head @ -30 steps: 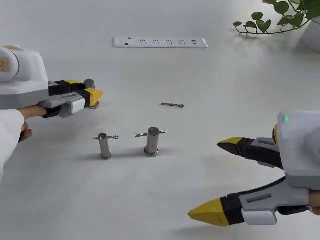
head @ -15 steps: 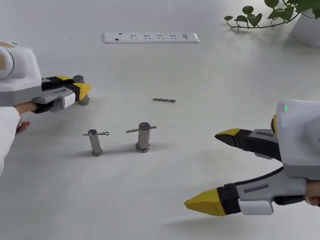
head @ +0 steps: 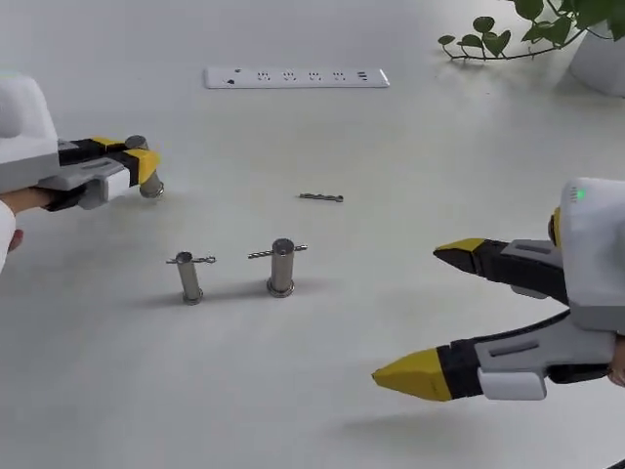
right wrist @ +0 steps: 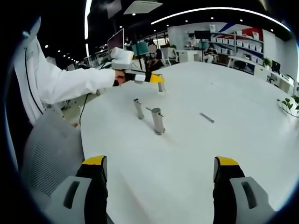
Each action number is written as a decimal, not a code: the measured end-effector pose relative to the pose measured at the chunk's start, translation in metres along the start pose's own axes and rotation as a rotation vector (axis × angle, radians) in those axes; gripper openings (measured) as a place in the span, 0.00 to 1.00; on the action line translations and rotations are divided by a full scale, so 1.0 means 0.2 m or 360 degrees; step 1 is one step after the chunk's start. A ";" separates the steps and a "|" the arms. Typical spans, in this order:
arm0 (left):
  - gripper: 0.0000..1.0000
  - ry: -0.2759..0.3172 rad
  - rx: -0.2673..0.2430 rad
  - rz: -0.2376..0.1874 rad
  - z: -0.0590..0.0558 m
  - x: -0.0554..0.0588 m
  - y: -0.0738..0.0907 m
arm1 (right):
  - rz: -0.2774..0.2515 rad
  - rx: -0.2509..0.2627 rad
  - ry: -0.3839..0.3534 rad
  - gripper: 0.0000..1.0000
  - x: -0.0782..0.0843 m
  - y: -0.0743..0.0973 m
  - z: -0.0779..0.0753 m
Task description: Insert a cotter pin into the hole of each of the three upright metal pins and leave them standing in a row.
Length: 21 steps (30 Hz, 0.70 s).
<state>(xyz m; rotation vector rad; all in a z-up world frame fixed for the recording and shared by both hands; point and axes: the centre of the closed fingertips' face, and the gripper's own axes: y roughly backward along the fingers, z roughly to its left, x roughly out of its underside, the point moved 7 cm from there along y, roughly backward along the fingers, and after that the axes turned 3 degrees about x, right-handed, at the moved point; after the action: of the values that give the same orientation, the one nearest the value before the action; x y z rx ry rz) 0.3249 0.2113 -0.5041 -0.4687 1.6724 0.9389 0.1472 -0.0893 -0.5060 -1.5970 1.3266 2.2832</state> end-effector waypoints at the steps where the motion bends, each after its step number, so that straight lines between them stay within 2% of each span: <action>1: 0.09 0.0015 0.0014 -0.0018 0.00 -0.02 0.02 | -0.0008 0.0002 -0.0004 0.93 0.00 0.00 0.00; 3: 0.09 0.0029 0.0046 -0.0061 -0.01 -0.07 0.06 | -0.0022 0.0005 -0.0002 0.93 -0.01 0.01 0.00; 5: 0.09 -0.0023 0.0068 -0.0088 -0.02 -0.12 0.11 | -0.0030 0.0007 0.0005 0.93 -0.02 0.01 0.01; 7: 0.09 -0.0030 0.0092 -0.0105 -0.04 -0.16 0.15 | -0.0034 0.0008 0.0011 0.93 -0.02 0.01 0.01; 8: 0.09 -0.0051 0.0112 -0.0109 -0.08 -0.17 0.18 | -0.0036 0.0008 0.0013 0.93 -0.01 0.02 0.02; 12: 0.09 -0.0105 0.0197 -0.0122 -0.13 -0.22 0.26 | -0.0051 0.0016 0.0019 0.93 -0.01 0.04 0.03; 15: 0.09 -0.0116 0.0335 -0.0169 -0.20 -0.26 0.35 | -0.0059 0.0022 0.0012 0.93 -0.01 0.05 0.04; 17: 0.09 -0.0087 0.0428 -0.0196 -0.24 -0.28 0.39 | -0.0063 0.0027 0.0007 0.93 0.00 0.06 0.04; 19: 0.09 -0.0081 0.0487 -0.0201 -0.28 -0.29 0.42 | -0.0061 0.0033 0.0003 0.93 0.00 0.06 0.04; 21: 0.09 -0.0107 0.0513 -0.0208 -0.32 -0.29 0.45 | -0.0061 0.0036 0.0000 0.93 0.01 0.07 0.05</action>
<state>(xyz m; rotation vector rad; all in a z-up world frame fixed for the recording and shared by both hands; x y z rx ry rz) 0.2391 0.2060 -0.4140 -0.3201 1.6715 0.5697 0.1329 -0.0921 -0.4979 -1.6017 1.3053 2.2378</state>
